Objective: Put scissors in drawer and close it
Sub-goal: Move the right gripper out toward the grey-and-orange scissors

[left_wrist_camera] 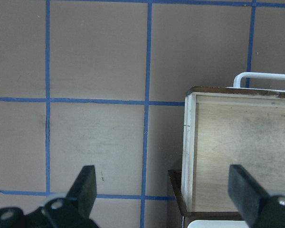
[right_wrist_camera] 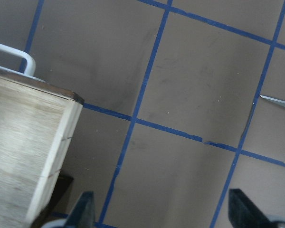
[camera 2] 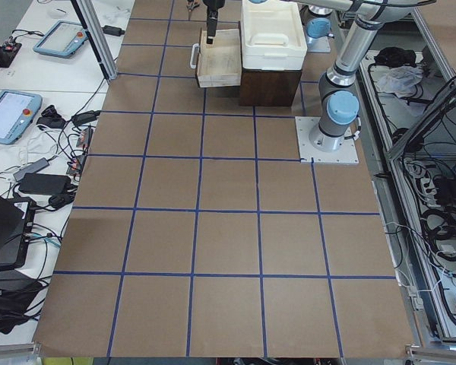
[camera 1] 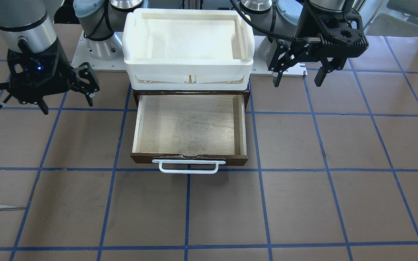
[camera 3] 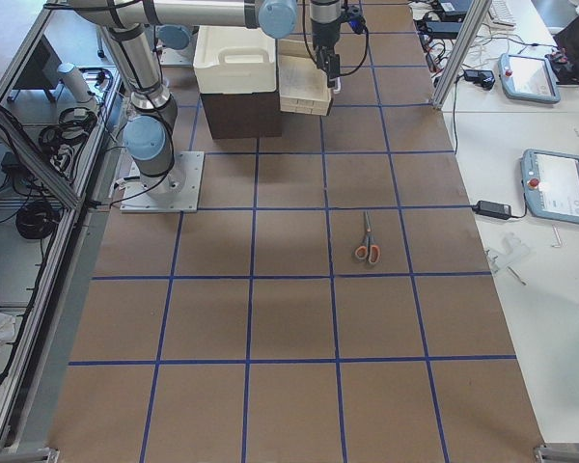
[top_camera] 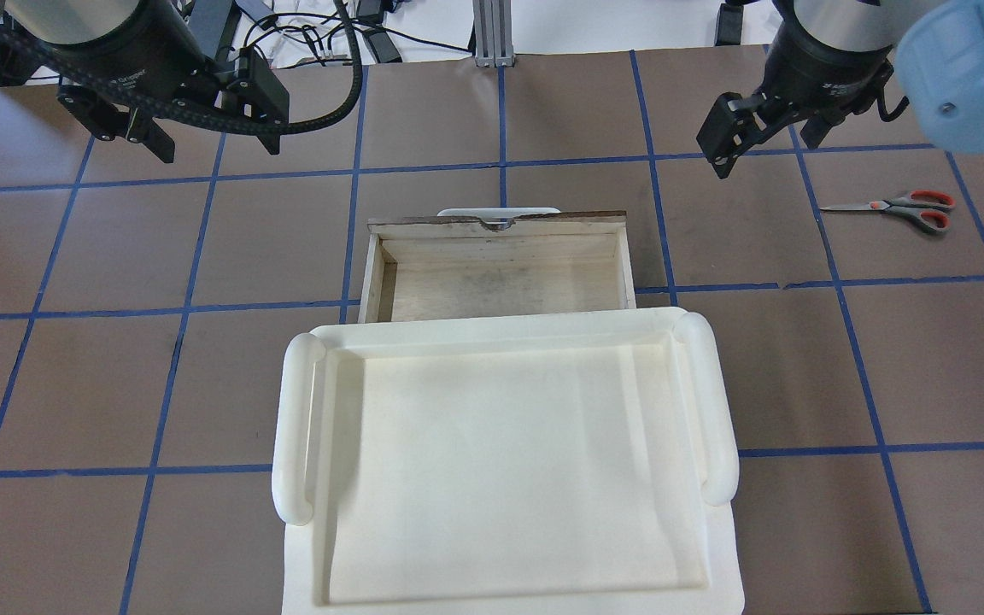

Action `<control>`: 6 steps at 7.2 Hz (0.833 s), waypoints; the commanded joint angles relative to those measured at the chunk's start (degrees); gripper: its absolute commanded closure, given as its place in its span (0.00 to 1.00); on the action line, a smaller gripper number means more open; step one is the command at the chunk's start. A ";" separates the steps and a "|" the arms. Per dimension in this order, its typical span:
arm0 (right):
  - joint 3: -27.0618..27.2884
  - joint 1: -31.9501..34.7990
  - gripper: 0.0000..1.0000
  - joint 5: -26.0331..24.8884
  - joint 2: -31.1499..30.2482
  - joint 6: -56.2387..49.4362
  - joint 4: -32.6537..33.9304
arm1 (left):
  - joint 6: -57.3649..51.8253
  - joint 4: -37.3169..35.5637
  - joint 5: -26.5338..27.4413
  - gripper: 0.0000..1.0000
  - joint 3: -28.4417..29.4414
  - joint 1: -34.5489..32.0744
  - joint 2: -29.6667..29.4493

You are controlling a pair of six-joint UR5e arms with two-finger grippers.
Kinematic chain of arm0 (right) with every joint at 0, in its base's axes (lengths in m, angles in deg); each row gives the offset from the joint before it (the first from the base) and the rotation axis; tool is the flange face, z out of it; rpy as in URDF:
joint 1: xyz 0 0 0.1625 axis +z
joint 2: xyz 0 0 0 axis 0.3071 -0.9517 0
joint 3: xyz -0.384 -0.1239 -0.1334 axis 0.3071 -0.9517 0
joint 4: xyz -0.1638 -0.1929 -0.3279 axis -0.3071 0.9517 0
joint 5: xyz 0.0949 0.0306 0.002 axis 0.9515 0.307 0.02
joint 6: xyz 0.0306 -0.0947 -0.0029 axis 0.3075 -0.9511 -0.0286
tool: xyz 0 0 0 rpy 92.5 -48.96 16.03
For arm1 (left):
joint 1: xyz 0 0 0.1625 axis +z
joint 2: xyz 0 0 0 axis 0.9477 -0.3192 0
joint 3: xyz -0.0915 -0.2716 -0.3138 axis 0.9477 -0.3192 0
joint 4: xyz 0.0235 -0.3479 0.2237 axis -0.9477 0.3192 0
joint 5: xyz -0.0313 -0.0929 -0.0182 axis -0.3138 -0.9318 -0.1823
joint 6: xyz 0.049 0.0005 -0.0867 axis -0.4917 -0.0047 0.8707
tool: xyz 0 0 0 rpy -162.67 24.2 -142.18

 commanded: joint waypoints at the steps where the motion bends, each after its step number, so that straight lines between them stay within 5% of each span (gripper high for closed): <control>1: 0.74 -7.80 0.00 -0.02 3.16 -18.13 0.51 | 0.00 0.07 -0.09 0.00 0.04 -0.01 0.03; 6: 0.74 -22.15 0.00 -0.03 11.60 -61.83 11.48 | 0.00 0.07 -0.09 0.00 -0.05 -0.01 0.21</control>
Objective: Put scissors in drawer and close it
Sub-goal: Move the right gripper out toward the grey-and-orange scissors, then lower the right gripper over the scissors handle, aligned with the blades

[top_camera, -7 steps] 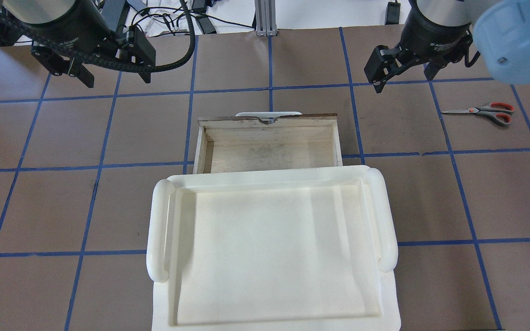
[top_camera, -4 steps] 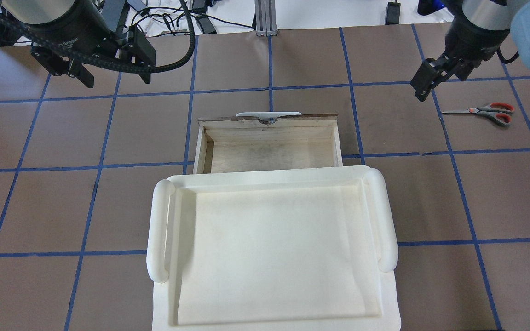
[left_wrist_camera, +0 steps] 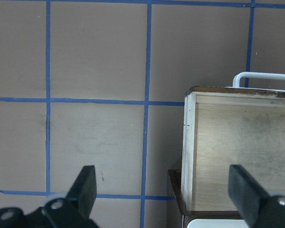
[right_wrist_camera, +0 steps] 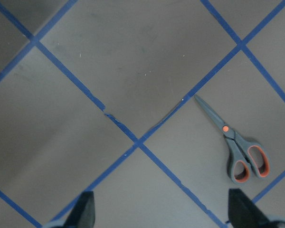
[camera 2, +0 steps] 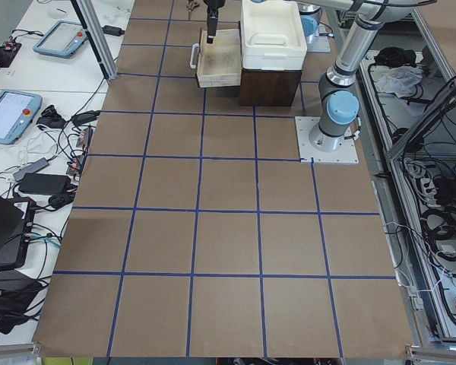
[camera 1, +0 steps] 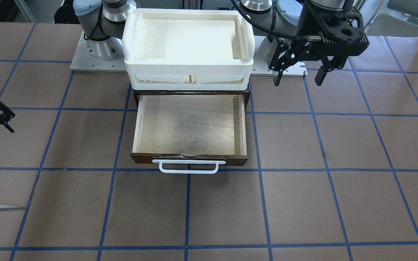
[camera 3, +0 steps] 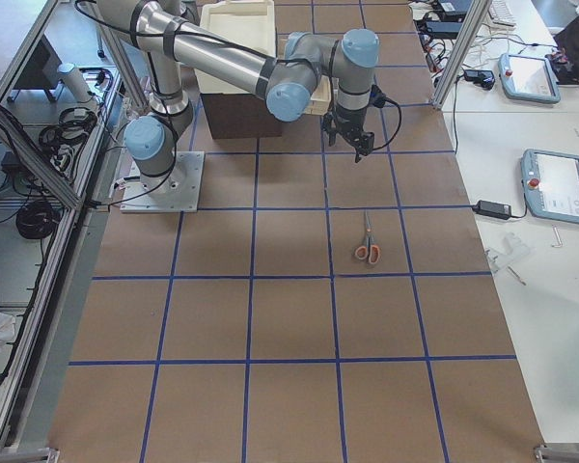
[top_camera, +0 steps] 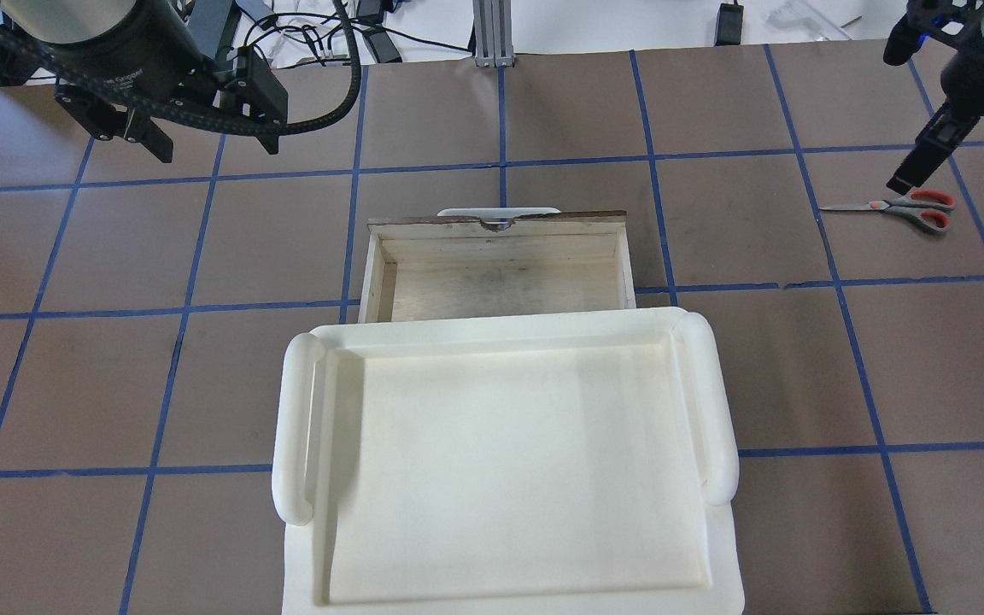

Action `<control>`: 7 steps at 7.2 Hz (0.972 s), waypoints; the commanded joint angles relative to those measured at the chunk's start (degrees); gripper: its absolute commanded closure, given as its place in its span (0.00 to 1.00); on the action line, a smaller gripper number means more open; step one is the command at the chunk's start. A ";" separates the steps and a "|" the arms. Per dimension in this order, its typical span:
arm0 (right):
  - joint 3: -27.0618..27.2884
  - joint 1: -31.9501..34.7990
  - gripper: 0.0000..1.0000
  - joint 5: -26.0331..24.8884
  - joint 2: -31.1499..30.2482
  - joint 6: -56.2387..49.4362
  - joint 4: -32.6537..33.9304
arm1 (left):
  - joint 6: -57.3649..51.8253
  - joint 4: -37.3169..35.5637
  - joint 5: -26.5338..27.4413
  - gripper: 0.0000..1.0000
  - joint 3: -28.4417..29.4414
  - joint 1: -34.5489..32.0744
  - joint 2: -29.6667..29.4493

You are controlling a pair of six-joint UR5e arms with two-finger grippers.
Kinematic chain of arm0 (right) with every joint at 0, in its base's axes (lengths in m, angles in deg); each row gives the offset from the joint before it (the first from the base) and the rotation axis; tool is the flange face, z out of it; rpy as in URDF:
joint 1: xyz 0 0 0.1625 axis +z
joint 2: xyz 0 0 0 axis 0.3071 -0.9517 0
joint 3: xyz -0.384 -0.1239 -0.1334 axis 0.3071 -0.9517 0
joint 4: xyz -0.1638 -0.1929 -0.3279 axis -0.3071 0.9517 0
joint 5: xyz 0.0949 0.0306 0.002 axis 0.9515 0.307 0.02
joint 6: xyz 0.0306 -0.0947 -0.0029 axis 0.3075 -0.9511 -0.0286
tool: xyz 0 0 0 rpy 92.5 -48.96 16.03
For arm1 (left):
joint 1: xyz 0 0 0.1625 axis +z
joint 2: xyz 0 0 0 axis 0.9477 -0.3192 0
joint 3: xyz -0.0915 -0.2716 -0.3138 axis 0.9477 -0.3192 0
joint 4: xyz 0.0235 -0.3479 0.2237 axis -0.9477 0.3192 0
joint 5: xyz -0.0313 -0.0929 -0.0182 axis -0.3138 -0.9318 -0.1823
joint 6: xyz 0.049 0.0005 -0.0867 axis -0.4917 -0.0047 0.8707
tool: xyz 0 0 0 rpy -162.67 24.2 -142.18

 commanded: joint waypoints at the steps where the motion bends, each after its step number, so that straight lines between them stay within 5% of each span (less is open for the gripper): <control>1: -0.09 -4.68 0.00 0.23 4.51 -19.52 5.73 | 0.00 0.00 -0.07 0.00 -0.04 -0.03 -0.03; 5: -2.11 -6.80 0.00 4.25 12.59 -42.41 9.36 | 0.00 0.00 0.02 0.00 0.05 0.06 -0.03; 7: -2.37 -10.57 0.00 7.60 18.91 -42.64 15.14 | 0.00 0.00 0.02 0.00 0.05 0.06 -0.03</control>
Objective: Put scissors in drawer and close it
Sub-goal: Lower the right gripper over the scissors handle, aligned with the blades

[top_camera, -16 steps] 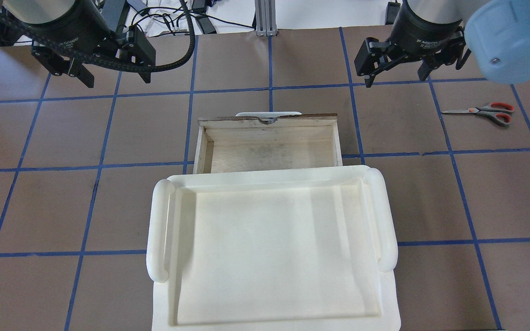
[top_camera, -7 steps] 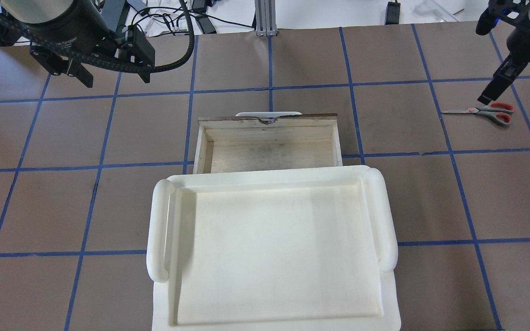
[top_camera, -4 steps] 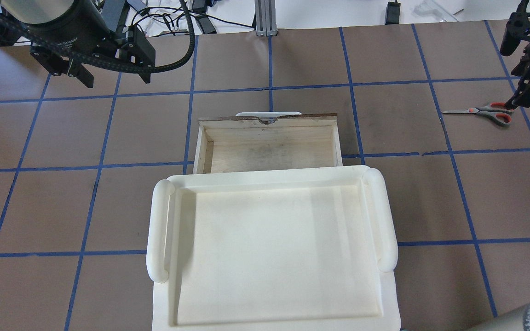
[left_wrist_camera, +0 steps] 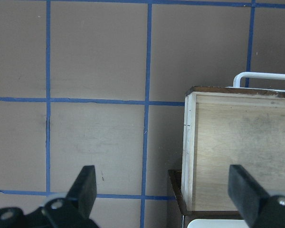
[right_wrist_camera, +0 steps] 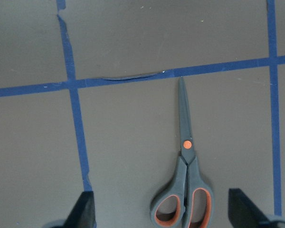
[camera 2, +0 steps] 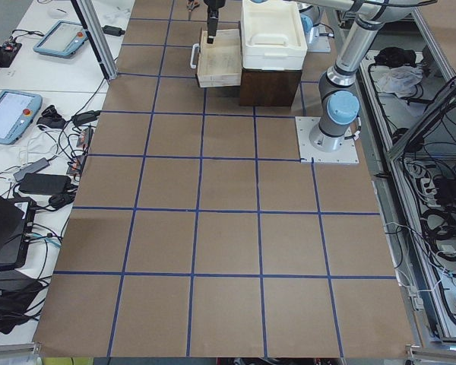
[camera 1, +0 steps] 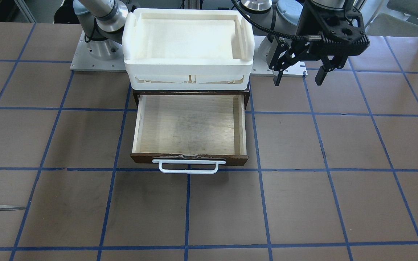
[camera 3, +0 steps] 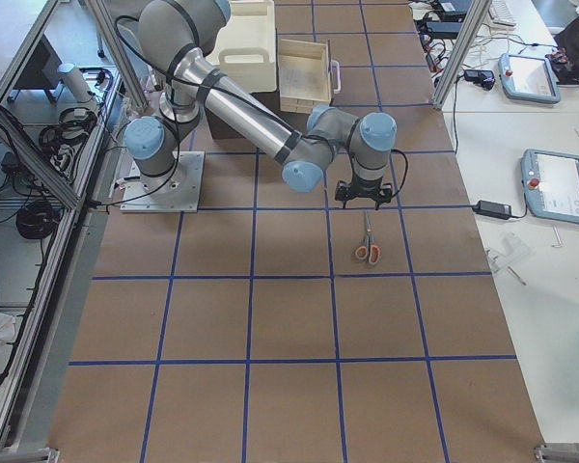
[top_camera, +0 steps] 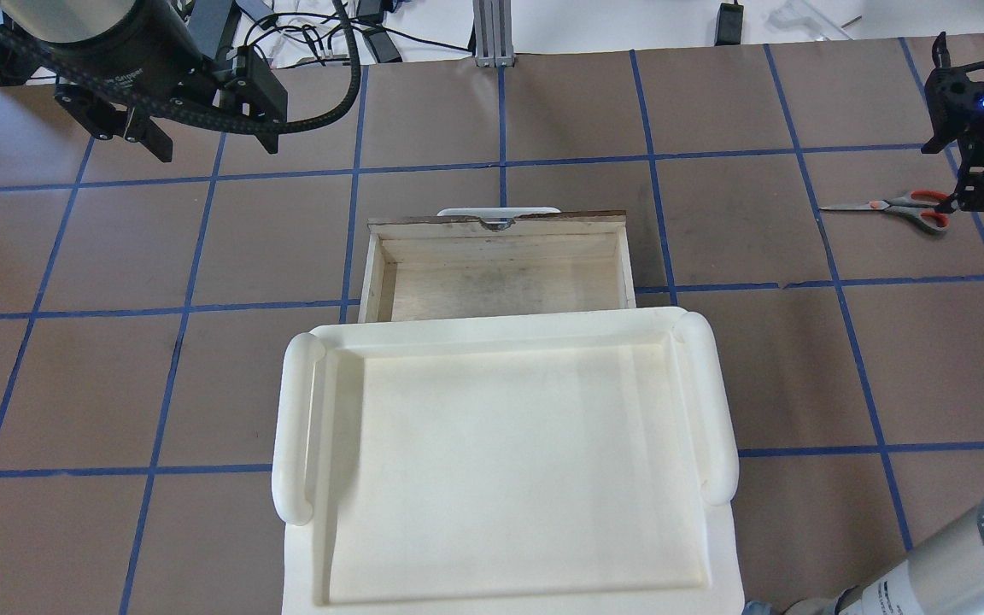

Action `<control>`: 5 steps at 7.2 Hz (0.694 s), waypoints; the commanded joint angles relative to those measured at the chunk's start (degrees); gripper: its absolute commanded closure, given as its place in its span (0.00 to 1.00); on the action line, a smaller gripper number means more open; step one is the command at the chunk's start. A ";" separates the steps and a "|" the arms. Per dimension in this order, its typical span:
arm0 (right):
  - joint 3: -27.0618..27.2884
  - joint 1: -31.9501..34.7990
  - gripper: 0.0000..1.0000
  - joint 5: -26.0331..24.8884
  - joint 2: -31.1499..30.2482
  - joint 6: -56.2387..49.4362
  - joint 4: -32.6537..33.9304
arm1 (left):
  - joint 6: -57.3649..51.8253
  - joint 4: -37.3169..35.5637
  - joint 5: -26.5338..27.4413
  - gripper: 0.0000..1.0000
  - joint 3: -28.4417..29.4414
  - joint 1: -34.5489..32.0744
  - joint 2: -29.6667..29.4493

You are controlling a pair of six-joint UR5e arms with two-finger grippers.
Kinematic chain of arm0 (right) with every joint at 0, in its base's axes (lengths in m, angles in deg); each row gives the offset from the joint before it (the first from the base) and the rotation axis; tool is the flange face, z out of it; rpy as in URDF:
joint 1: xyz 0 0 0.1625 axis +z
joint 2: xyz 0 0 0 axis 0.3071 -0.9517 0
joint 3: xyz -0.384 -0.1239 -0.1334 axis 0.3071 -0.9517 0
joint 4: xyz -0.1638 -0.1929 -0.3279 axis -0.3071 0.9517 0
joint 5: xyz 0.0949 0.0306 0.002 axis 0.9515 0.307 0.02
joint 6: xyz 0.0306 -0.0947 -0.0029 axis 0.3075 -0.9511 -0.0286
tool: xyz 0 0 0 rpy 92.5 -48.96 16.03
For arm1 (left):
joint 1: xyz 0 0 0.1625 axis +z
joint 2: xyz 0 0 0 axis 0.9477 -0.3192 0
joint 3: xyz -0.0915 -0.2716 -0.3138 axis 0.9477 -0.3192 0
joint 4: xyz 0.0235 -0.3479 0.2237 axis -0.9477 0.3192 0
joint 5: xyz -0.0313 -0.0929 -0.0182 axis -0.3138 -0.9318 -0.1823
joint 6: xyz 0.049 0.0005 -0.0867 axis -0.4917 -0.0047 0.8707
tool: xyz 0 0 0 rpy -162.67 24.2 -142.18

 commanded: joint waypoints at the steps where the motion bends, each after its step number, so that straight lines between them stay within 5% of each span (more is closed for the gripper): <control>1: -2.09 -2.47 0.00 2.89 6.25 -1.16 4.31 | 0.00 0.00 0.00 0.00 0.01 0.00 0.09; 5: -3.08 0.16 0.05 2.90 10.30 -8.35 9.05 | 0.00 0.00 0.00 0.00 -0.08 0.00 0.00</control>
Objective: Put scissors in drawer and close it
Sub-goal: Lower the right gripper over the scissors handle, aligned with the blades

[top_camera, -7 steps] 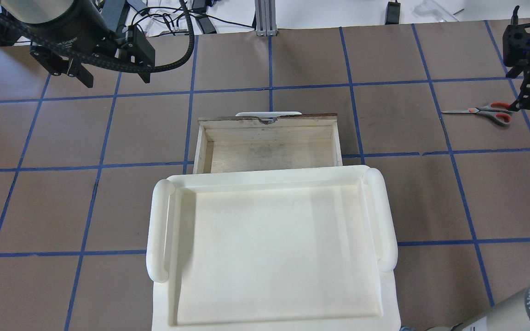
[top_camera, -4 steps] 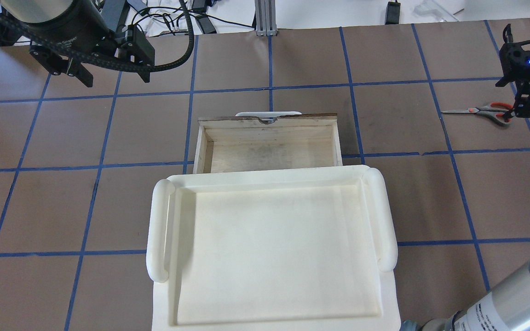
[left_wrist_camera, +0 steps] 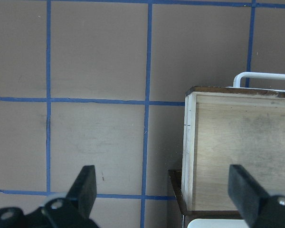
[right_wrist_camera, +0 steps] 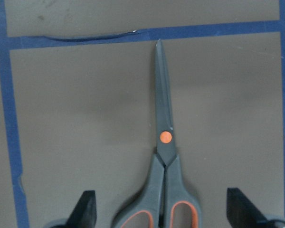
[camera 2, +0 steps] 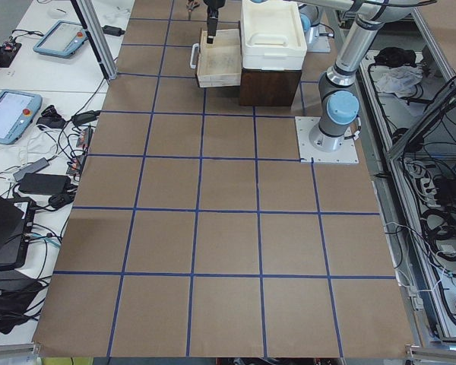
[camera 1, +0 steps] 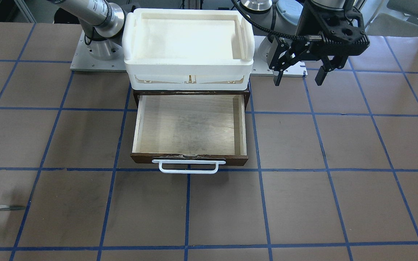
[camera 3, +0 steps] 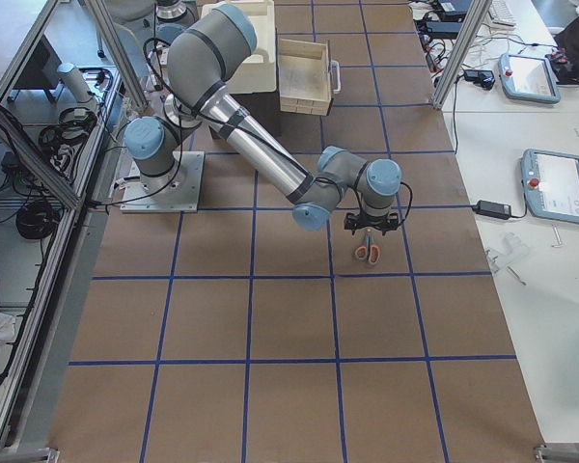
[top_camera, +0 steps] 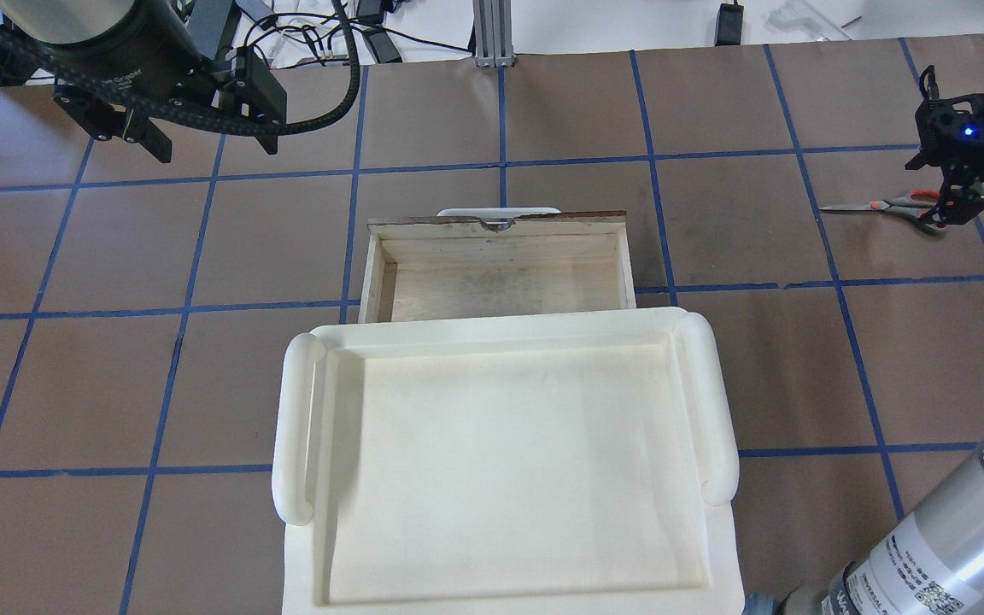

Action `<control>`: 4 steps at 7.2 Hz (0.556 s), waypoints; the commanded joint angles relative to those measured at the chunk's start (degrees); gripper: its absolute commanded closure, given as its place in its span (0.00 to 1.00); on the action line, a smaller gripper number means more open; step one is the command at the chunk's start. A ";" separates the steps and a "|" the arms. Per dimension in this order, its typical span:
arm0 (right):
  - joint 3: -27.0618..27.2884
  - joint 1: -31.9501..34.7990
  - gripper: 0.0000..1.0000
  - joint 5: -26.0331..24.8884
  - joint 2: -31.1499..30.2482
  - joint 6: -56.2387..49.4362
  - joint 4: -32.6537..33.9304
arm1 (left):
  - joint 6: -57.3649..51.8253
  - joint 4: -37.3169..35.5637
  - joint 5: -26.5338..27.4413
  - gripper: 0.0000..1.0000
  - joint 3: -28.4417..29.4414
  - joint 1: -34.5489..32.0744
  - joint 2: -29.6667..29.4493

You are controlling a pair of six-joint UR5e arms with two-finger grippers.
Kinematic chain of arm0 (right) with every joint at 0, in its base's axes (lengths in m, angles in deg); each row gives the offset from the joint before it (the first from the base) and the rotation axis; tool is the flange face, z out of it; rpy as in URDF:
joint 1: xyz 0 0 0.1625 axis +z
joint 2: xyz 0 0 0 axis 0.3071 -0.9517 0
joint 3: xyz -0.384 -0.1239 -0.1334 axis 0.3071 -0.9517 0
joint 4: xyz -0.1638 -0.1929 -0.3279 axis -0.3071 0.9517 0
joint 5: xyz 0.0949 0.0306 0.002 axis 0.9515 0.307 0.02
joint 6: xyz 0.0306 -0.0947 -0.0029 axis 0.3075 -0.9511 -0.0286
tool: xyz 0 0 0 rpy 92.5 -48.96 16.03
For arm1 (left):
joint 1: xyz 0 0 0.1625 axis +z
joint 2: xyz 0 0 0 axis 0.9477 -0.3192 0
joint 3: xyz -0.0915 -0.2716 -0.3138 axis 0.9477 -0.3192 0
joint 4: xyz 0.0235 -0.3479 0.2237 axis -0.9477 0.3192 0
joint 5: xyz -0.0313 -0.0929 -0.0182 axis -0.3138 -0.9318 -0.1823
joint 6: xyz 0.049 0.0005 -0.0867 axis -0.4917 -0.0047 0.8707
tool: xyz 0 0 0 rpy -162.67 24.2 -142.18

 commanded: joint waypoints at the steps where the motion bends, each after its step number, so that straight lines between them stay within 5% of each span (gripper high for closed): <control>1: -0.04 1.26 0.06 0.15 1.38 -3.32 1.99 | 0.09 0.00 -0.02 0.00 0.05 0.00 0.01; 4: 0.32 1.26 0.06 -0.37 3.74 -3.41 2.42 | 0.00 0.00 0.07 0.00 0.05 0.00 0.01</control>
